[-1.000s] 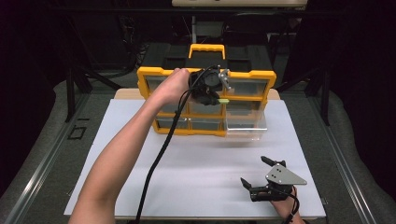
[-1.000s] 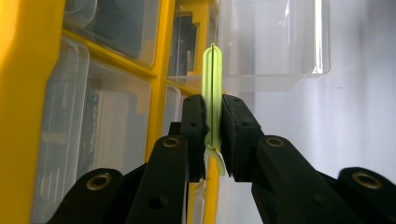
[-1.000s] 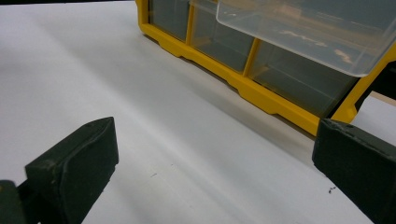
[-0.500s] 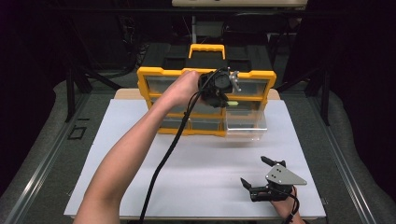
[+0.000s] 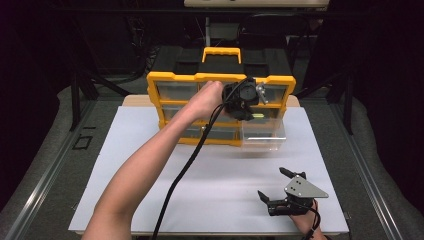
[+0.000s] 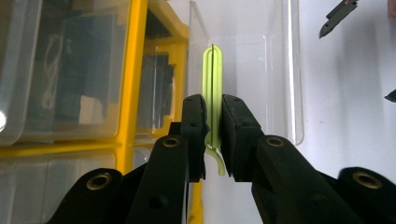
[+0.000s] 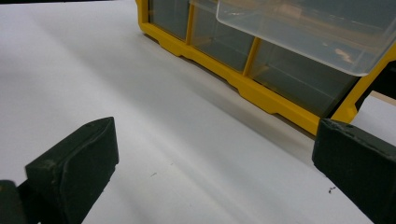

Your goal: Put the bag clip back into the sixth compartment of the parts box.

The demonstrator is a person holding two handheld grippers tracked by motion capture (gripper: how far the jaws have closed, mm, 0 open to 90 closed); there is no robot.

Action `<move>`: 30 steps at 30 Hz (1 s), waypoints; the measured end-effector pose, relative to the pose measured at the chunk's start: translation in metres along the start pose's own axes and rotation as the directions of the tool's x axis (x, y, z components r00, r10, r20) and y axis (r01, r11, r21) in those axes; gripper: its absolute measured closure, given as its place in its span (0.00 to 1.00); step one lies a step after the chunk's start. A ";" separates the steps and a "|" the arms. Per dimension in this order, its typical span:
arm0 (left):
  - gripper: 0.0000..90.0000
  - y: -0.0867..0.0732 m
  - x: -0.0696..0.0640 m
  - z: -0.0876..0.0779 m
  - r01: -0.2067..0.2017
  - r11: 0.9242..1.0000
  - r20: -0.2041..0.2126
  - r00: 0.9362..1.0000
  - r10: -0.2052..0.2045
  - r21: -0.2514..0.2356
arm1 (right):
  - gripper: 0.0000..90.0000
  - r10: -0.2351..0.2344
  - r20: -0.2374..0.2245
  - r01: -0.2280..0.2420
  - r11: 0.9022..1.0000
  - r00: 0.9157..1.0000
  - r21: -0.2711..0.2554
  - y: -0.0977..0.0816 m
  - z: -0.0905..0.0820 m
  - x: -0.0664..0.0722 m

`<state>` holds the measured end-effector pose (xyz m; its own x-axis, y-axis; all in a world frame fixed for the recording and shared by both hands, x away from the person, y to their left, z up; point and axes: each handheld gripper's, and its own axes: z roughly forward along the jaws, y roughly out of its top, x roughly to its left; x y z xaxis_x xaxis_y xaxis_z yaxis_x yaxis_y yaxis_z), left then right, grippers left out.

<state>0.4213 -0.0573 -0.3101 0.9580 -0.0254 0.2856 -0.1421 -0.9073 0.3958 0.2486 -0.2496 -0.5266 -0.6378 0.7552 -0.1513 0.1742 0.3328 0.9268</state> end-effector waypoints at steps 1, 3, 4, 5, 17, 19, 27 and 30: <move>0.89 0.000 0.000 0.000 0.000 1.000 0.000 1.000 0.000 0.000 | 0.00 -0.001 -0.001 0.001 1.000 1.000 0.001 0.000 0.000 0.000; 0.89 0.002 -0.002 0.003 -0.002 1.000 0.007 1.000 0.002 -0.004 | 0.00 -0.002 0.000 0.002 1.000 1.000 0.001 0.000 0.000 0.000; 0.89 0.003 -0.002 0.003 -0.004 1.000 0.010 1.000 0.004 -0.005 | 0.00 0.000 0.000 0.000 1.000 1.000 0.001 0.000 0.000 0.000; 0.89 0.004 -0.003 0.005 -0.007 1.000 0.014 1.000 0.007 -0.005 | 0.00 0.000 0.000 0.000 1.000 1.000 0.001 0.000 0.000 0.000; 0.89 0.007 -0.006 0.016 -0.009 1.000 0.041 0.999 0.009 -0.002 | 0.00 -0.001 -0.002 0.001 1.000 1.000 -0.001 0.000 0.000 0.000; 0.89 0.007 -0.006 0.017 -0.009 1.000 0.045 0.999 0.009 0.004 | 0.00 0.000 -0.003 0.000 1.000 1.000 0.000 0.000 0.000 0.000; 0.89 0.008 -0.008 0.022 -0.012 1.000 0.062 0.998 0.011 0.006 | 0.00 -0.001 -0.003 0.001 1.000 1.000 0.003 0.000 0.000 0.000; 0.89 0.008 -0.008 0.024 -0.013 1.000 0.067 0.998 0.012 0.007 | 0.00 -0.002 -0.004 0.002 1.000 1.000 0.004 0.000 0.000 0.000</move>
<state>0.4182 -0.0744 -0.3299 0.9707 -0.0645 0.2314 -0.1524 -0.9098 0.3859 0.2487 -0.2491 -0.5268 -0.6410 0.7525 -0.1514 0.1761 0.3361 0.9252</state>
